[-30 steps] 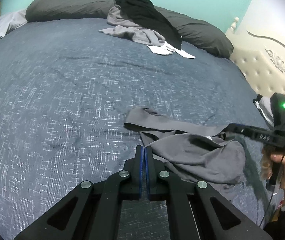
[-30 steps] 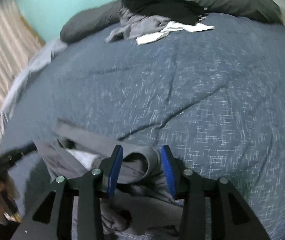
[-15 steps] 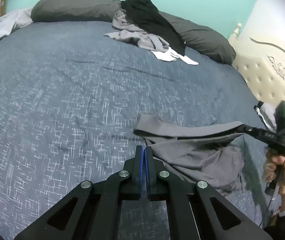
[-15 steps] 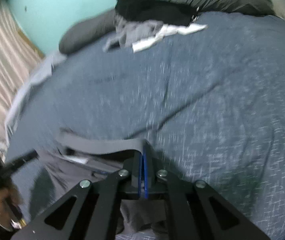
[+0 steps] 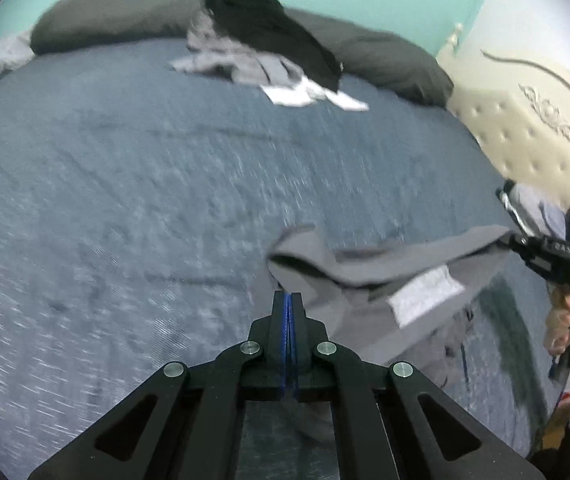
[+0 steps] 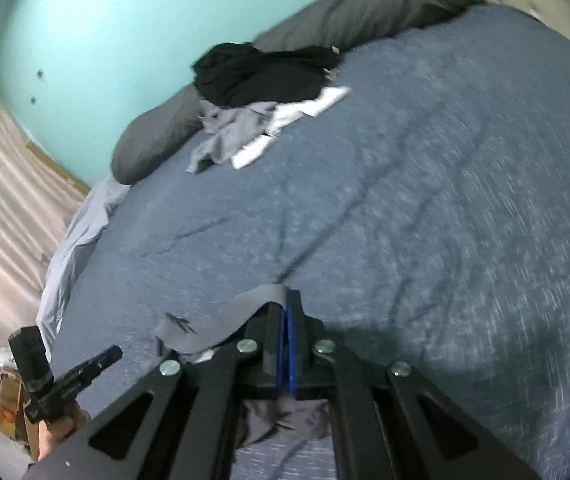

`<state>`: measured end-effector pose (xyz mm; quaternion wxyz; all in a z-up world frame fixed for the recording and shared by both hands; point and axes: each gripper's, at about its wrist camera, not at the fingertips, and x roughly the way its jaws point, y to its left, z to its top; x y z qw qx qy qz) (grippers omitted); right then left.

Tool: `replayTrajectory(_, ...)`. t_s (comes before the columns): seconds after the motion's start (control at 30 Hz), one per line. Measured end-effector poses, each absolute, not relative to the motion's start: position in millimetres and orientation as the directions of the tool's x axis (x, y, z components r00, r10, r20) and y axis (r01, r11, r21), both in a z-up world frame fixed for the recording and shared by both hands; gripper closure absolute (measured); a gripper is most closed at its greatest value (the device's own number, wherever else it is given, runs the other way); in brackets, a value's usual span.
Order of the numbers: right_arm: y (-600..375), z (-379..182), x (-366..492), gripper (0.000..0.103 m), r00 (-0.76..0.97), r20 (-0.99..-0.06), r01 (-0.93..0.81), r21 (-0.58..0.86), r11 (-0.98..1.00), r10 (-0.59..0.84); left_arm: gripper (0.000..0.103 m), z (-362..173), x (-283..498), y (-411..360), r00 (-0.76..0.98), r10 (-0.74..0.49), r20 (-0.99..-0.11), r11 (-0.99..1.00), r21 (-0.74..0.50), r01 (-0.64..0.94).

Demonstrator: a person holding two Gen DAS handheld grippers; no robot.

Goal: Fold clothes

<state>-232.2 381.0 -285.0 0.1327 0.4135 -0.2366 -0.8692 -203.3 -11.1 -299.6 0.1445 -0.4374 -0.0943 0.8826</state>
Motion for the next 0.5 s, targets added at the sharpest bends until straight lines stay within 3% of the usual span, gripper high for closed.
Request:
replayTrajectory(0.23,402.1,-311.0,-237.0,0.098,-0.578,-0.715,-0.058,0.517,-0.854,-0.394,0.101,-312.6,-206.3,-0.3,-0.523,0.385,-0.761,-0.922,-0.34,-0.183)
replayTrajectory(0.33,399.4,-307.8,-237.5,0.098,-0.576,-0.737,-0.064,0.472,-0.879,-0.354,0.096,-309.3,-205.9,-0.8,-0.511,0.414,-0.753,-0.909,-0.376,-0.183)
replayTrajectory(0.47,395.8,-303.6,-238.1,0.079,-0.572,-0.764,-0.072,0.41,-0.909,-0.299,0.088,-303.9,-200.4,0.1,-0.51,0.425,-0.748,-0.903,-0.386,-0.187)
replayTrajectory(0.5,394.9,-302.5,-238.2,0.079,-0.571,-0.77,-0.074,0.394,-0.916,-0.285,0.087,-303.0,-199.1,0.3,-0.509,0.427,-0.747,-0.902,-0.388,-0.188)
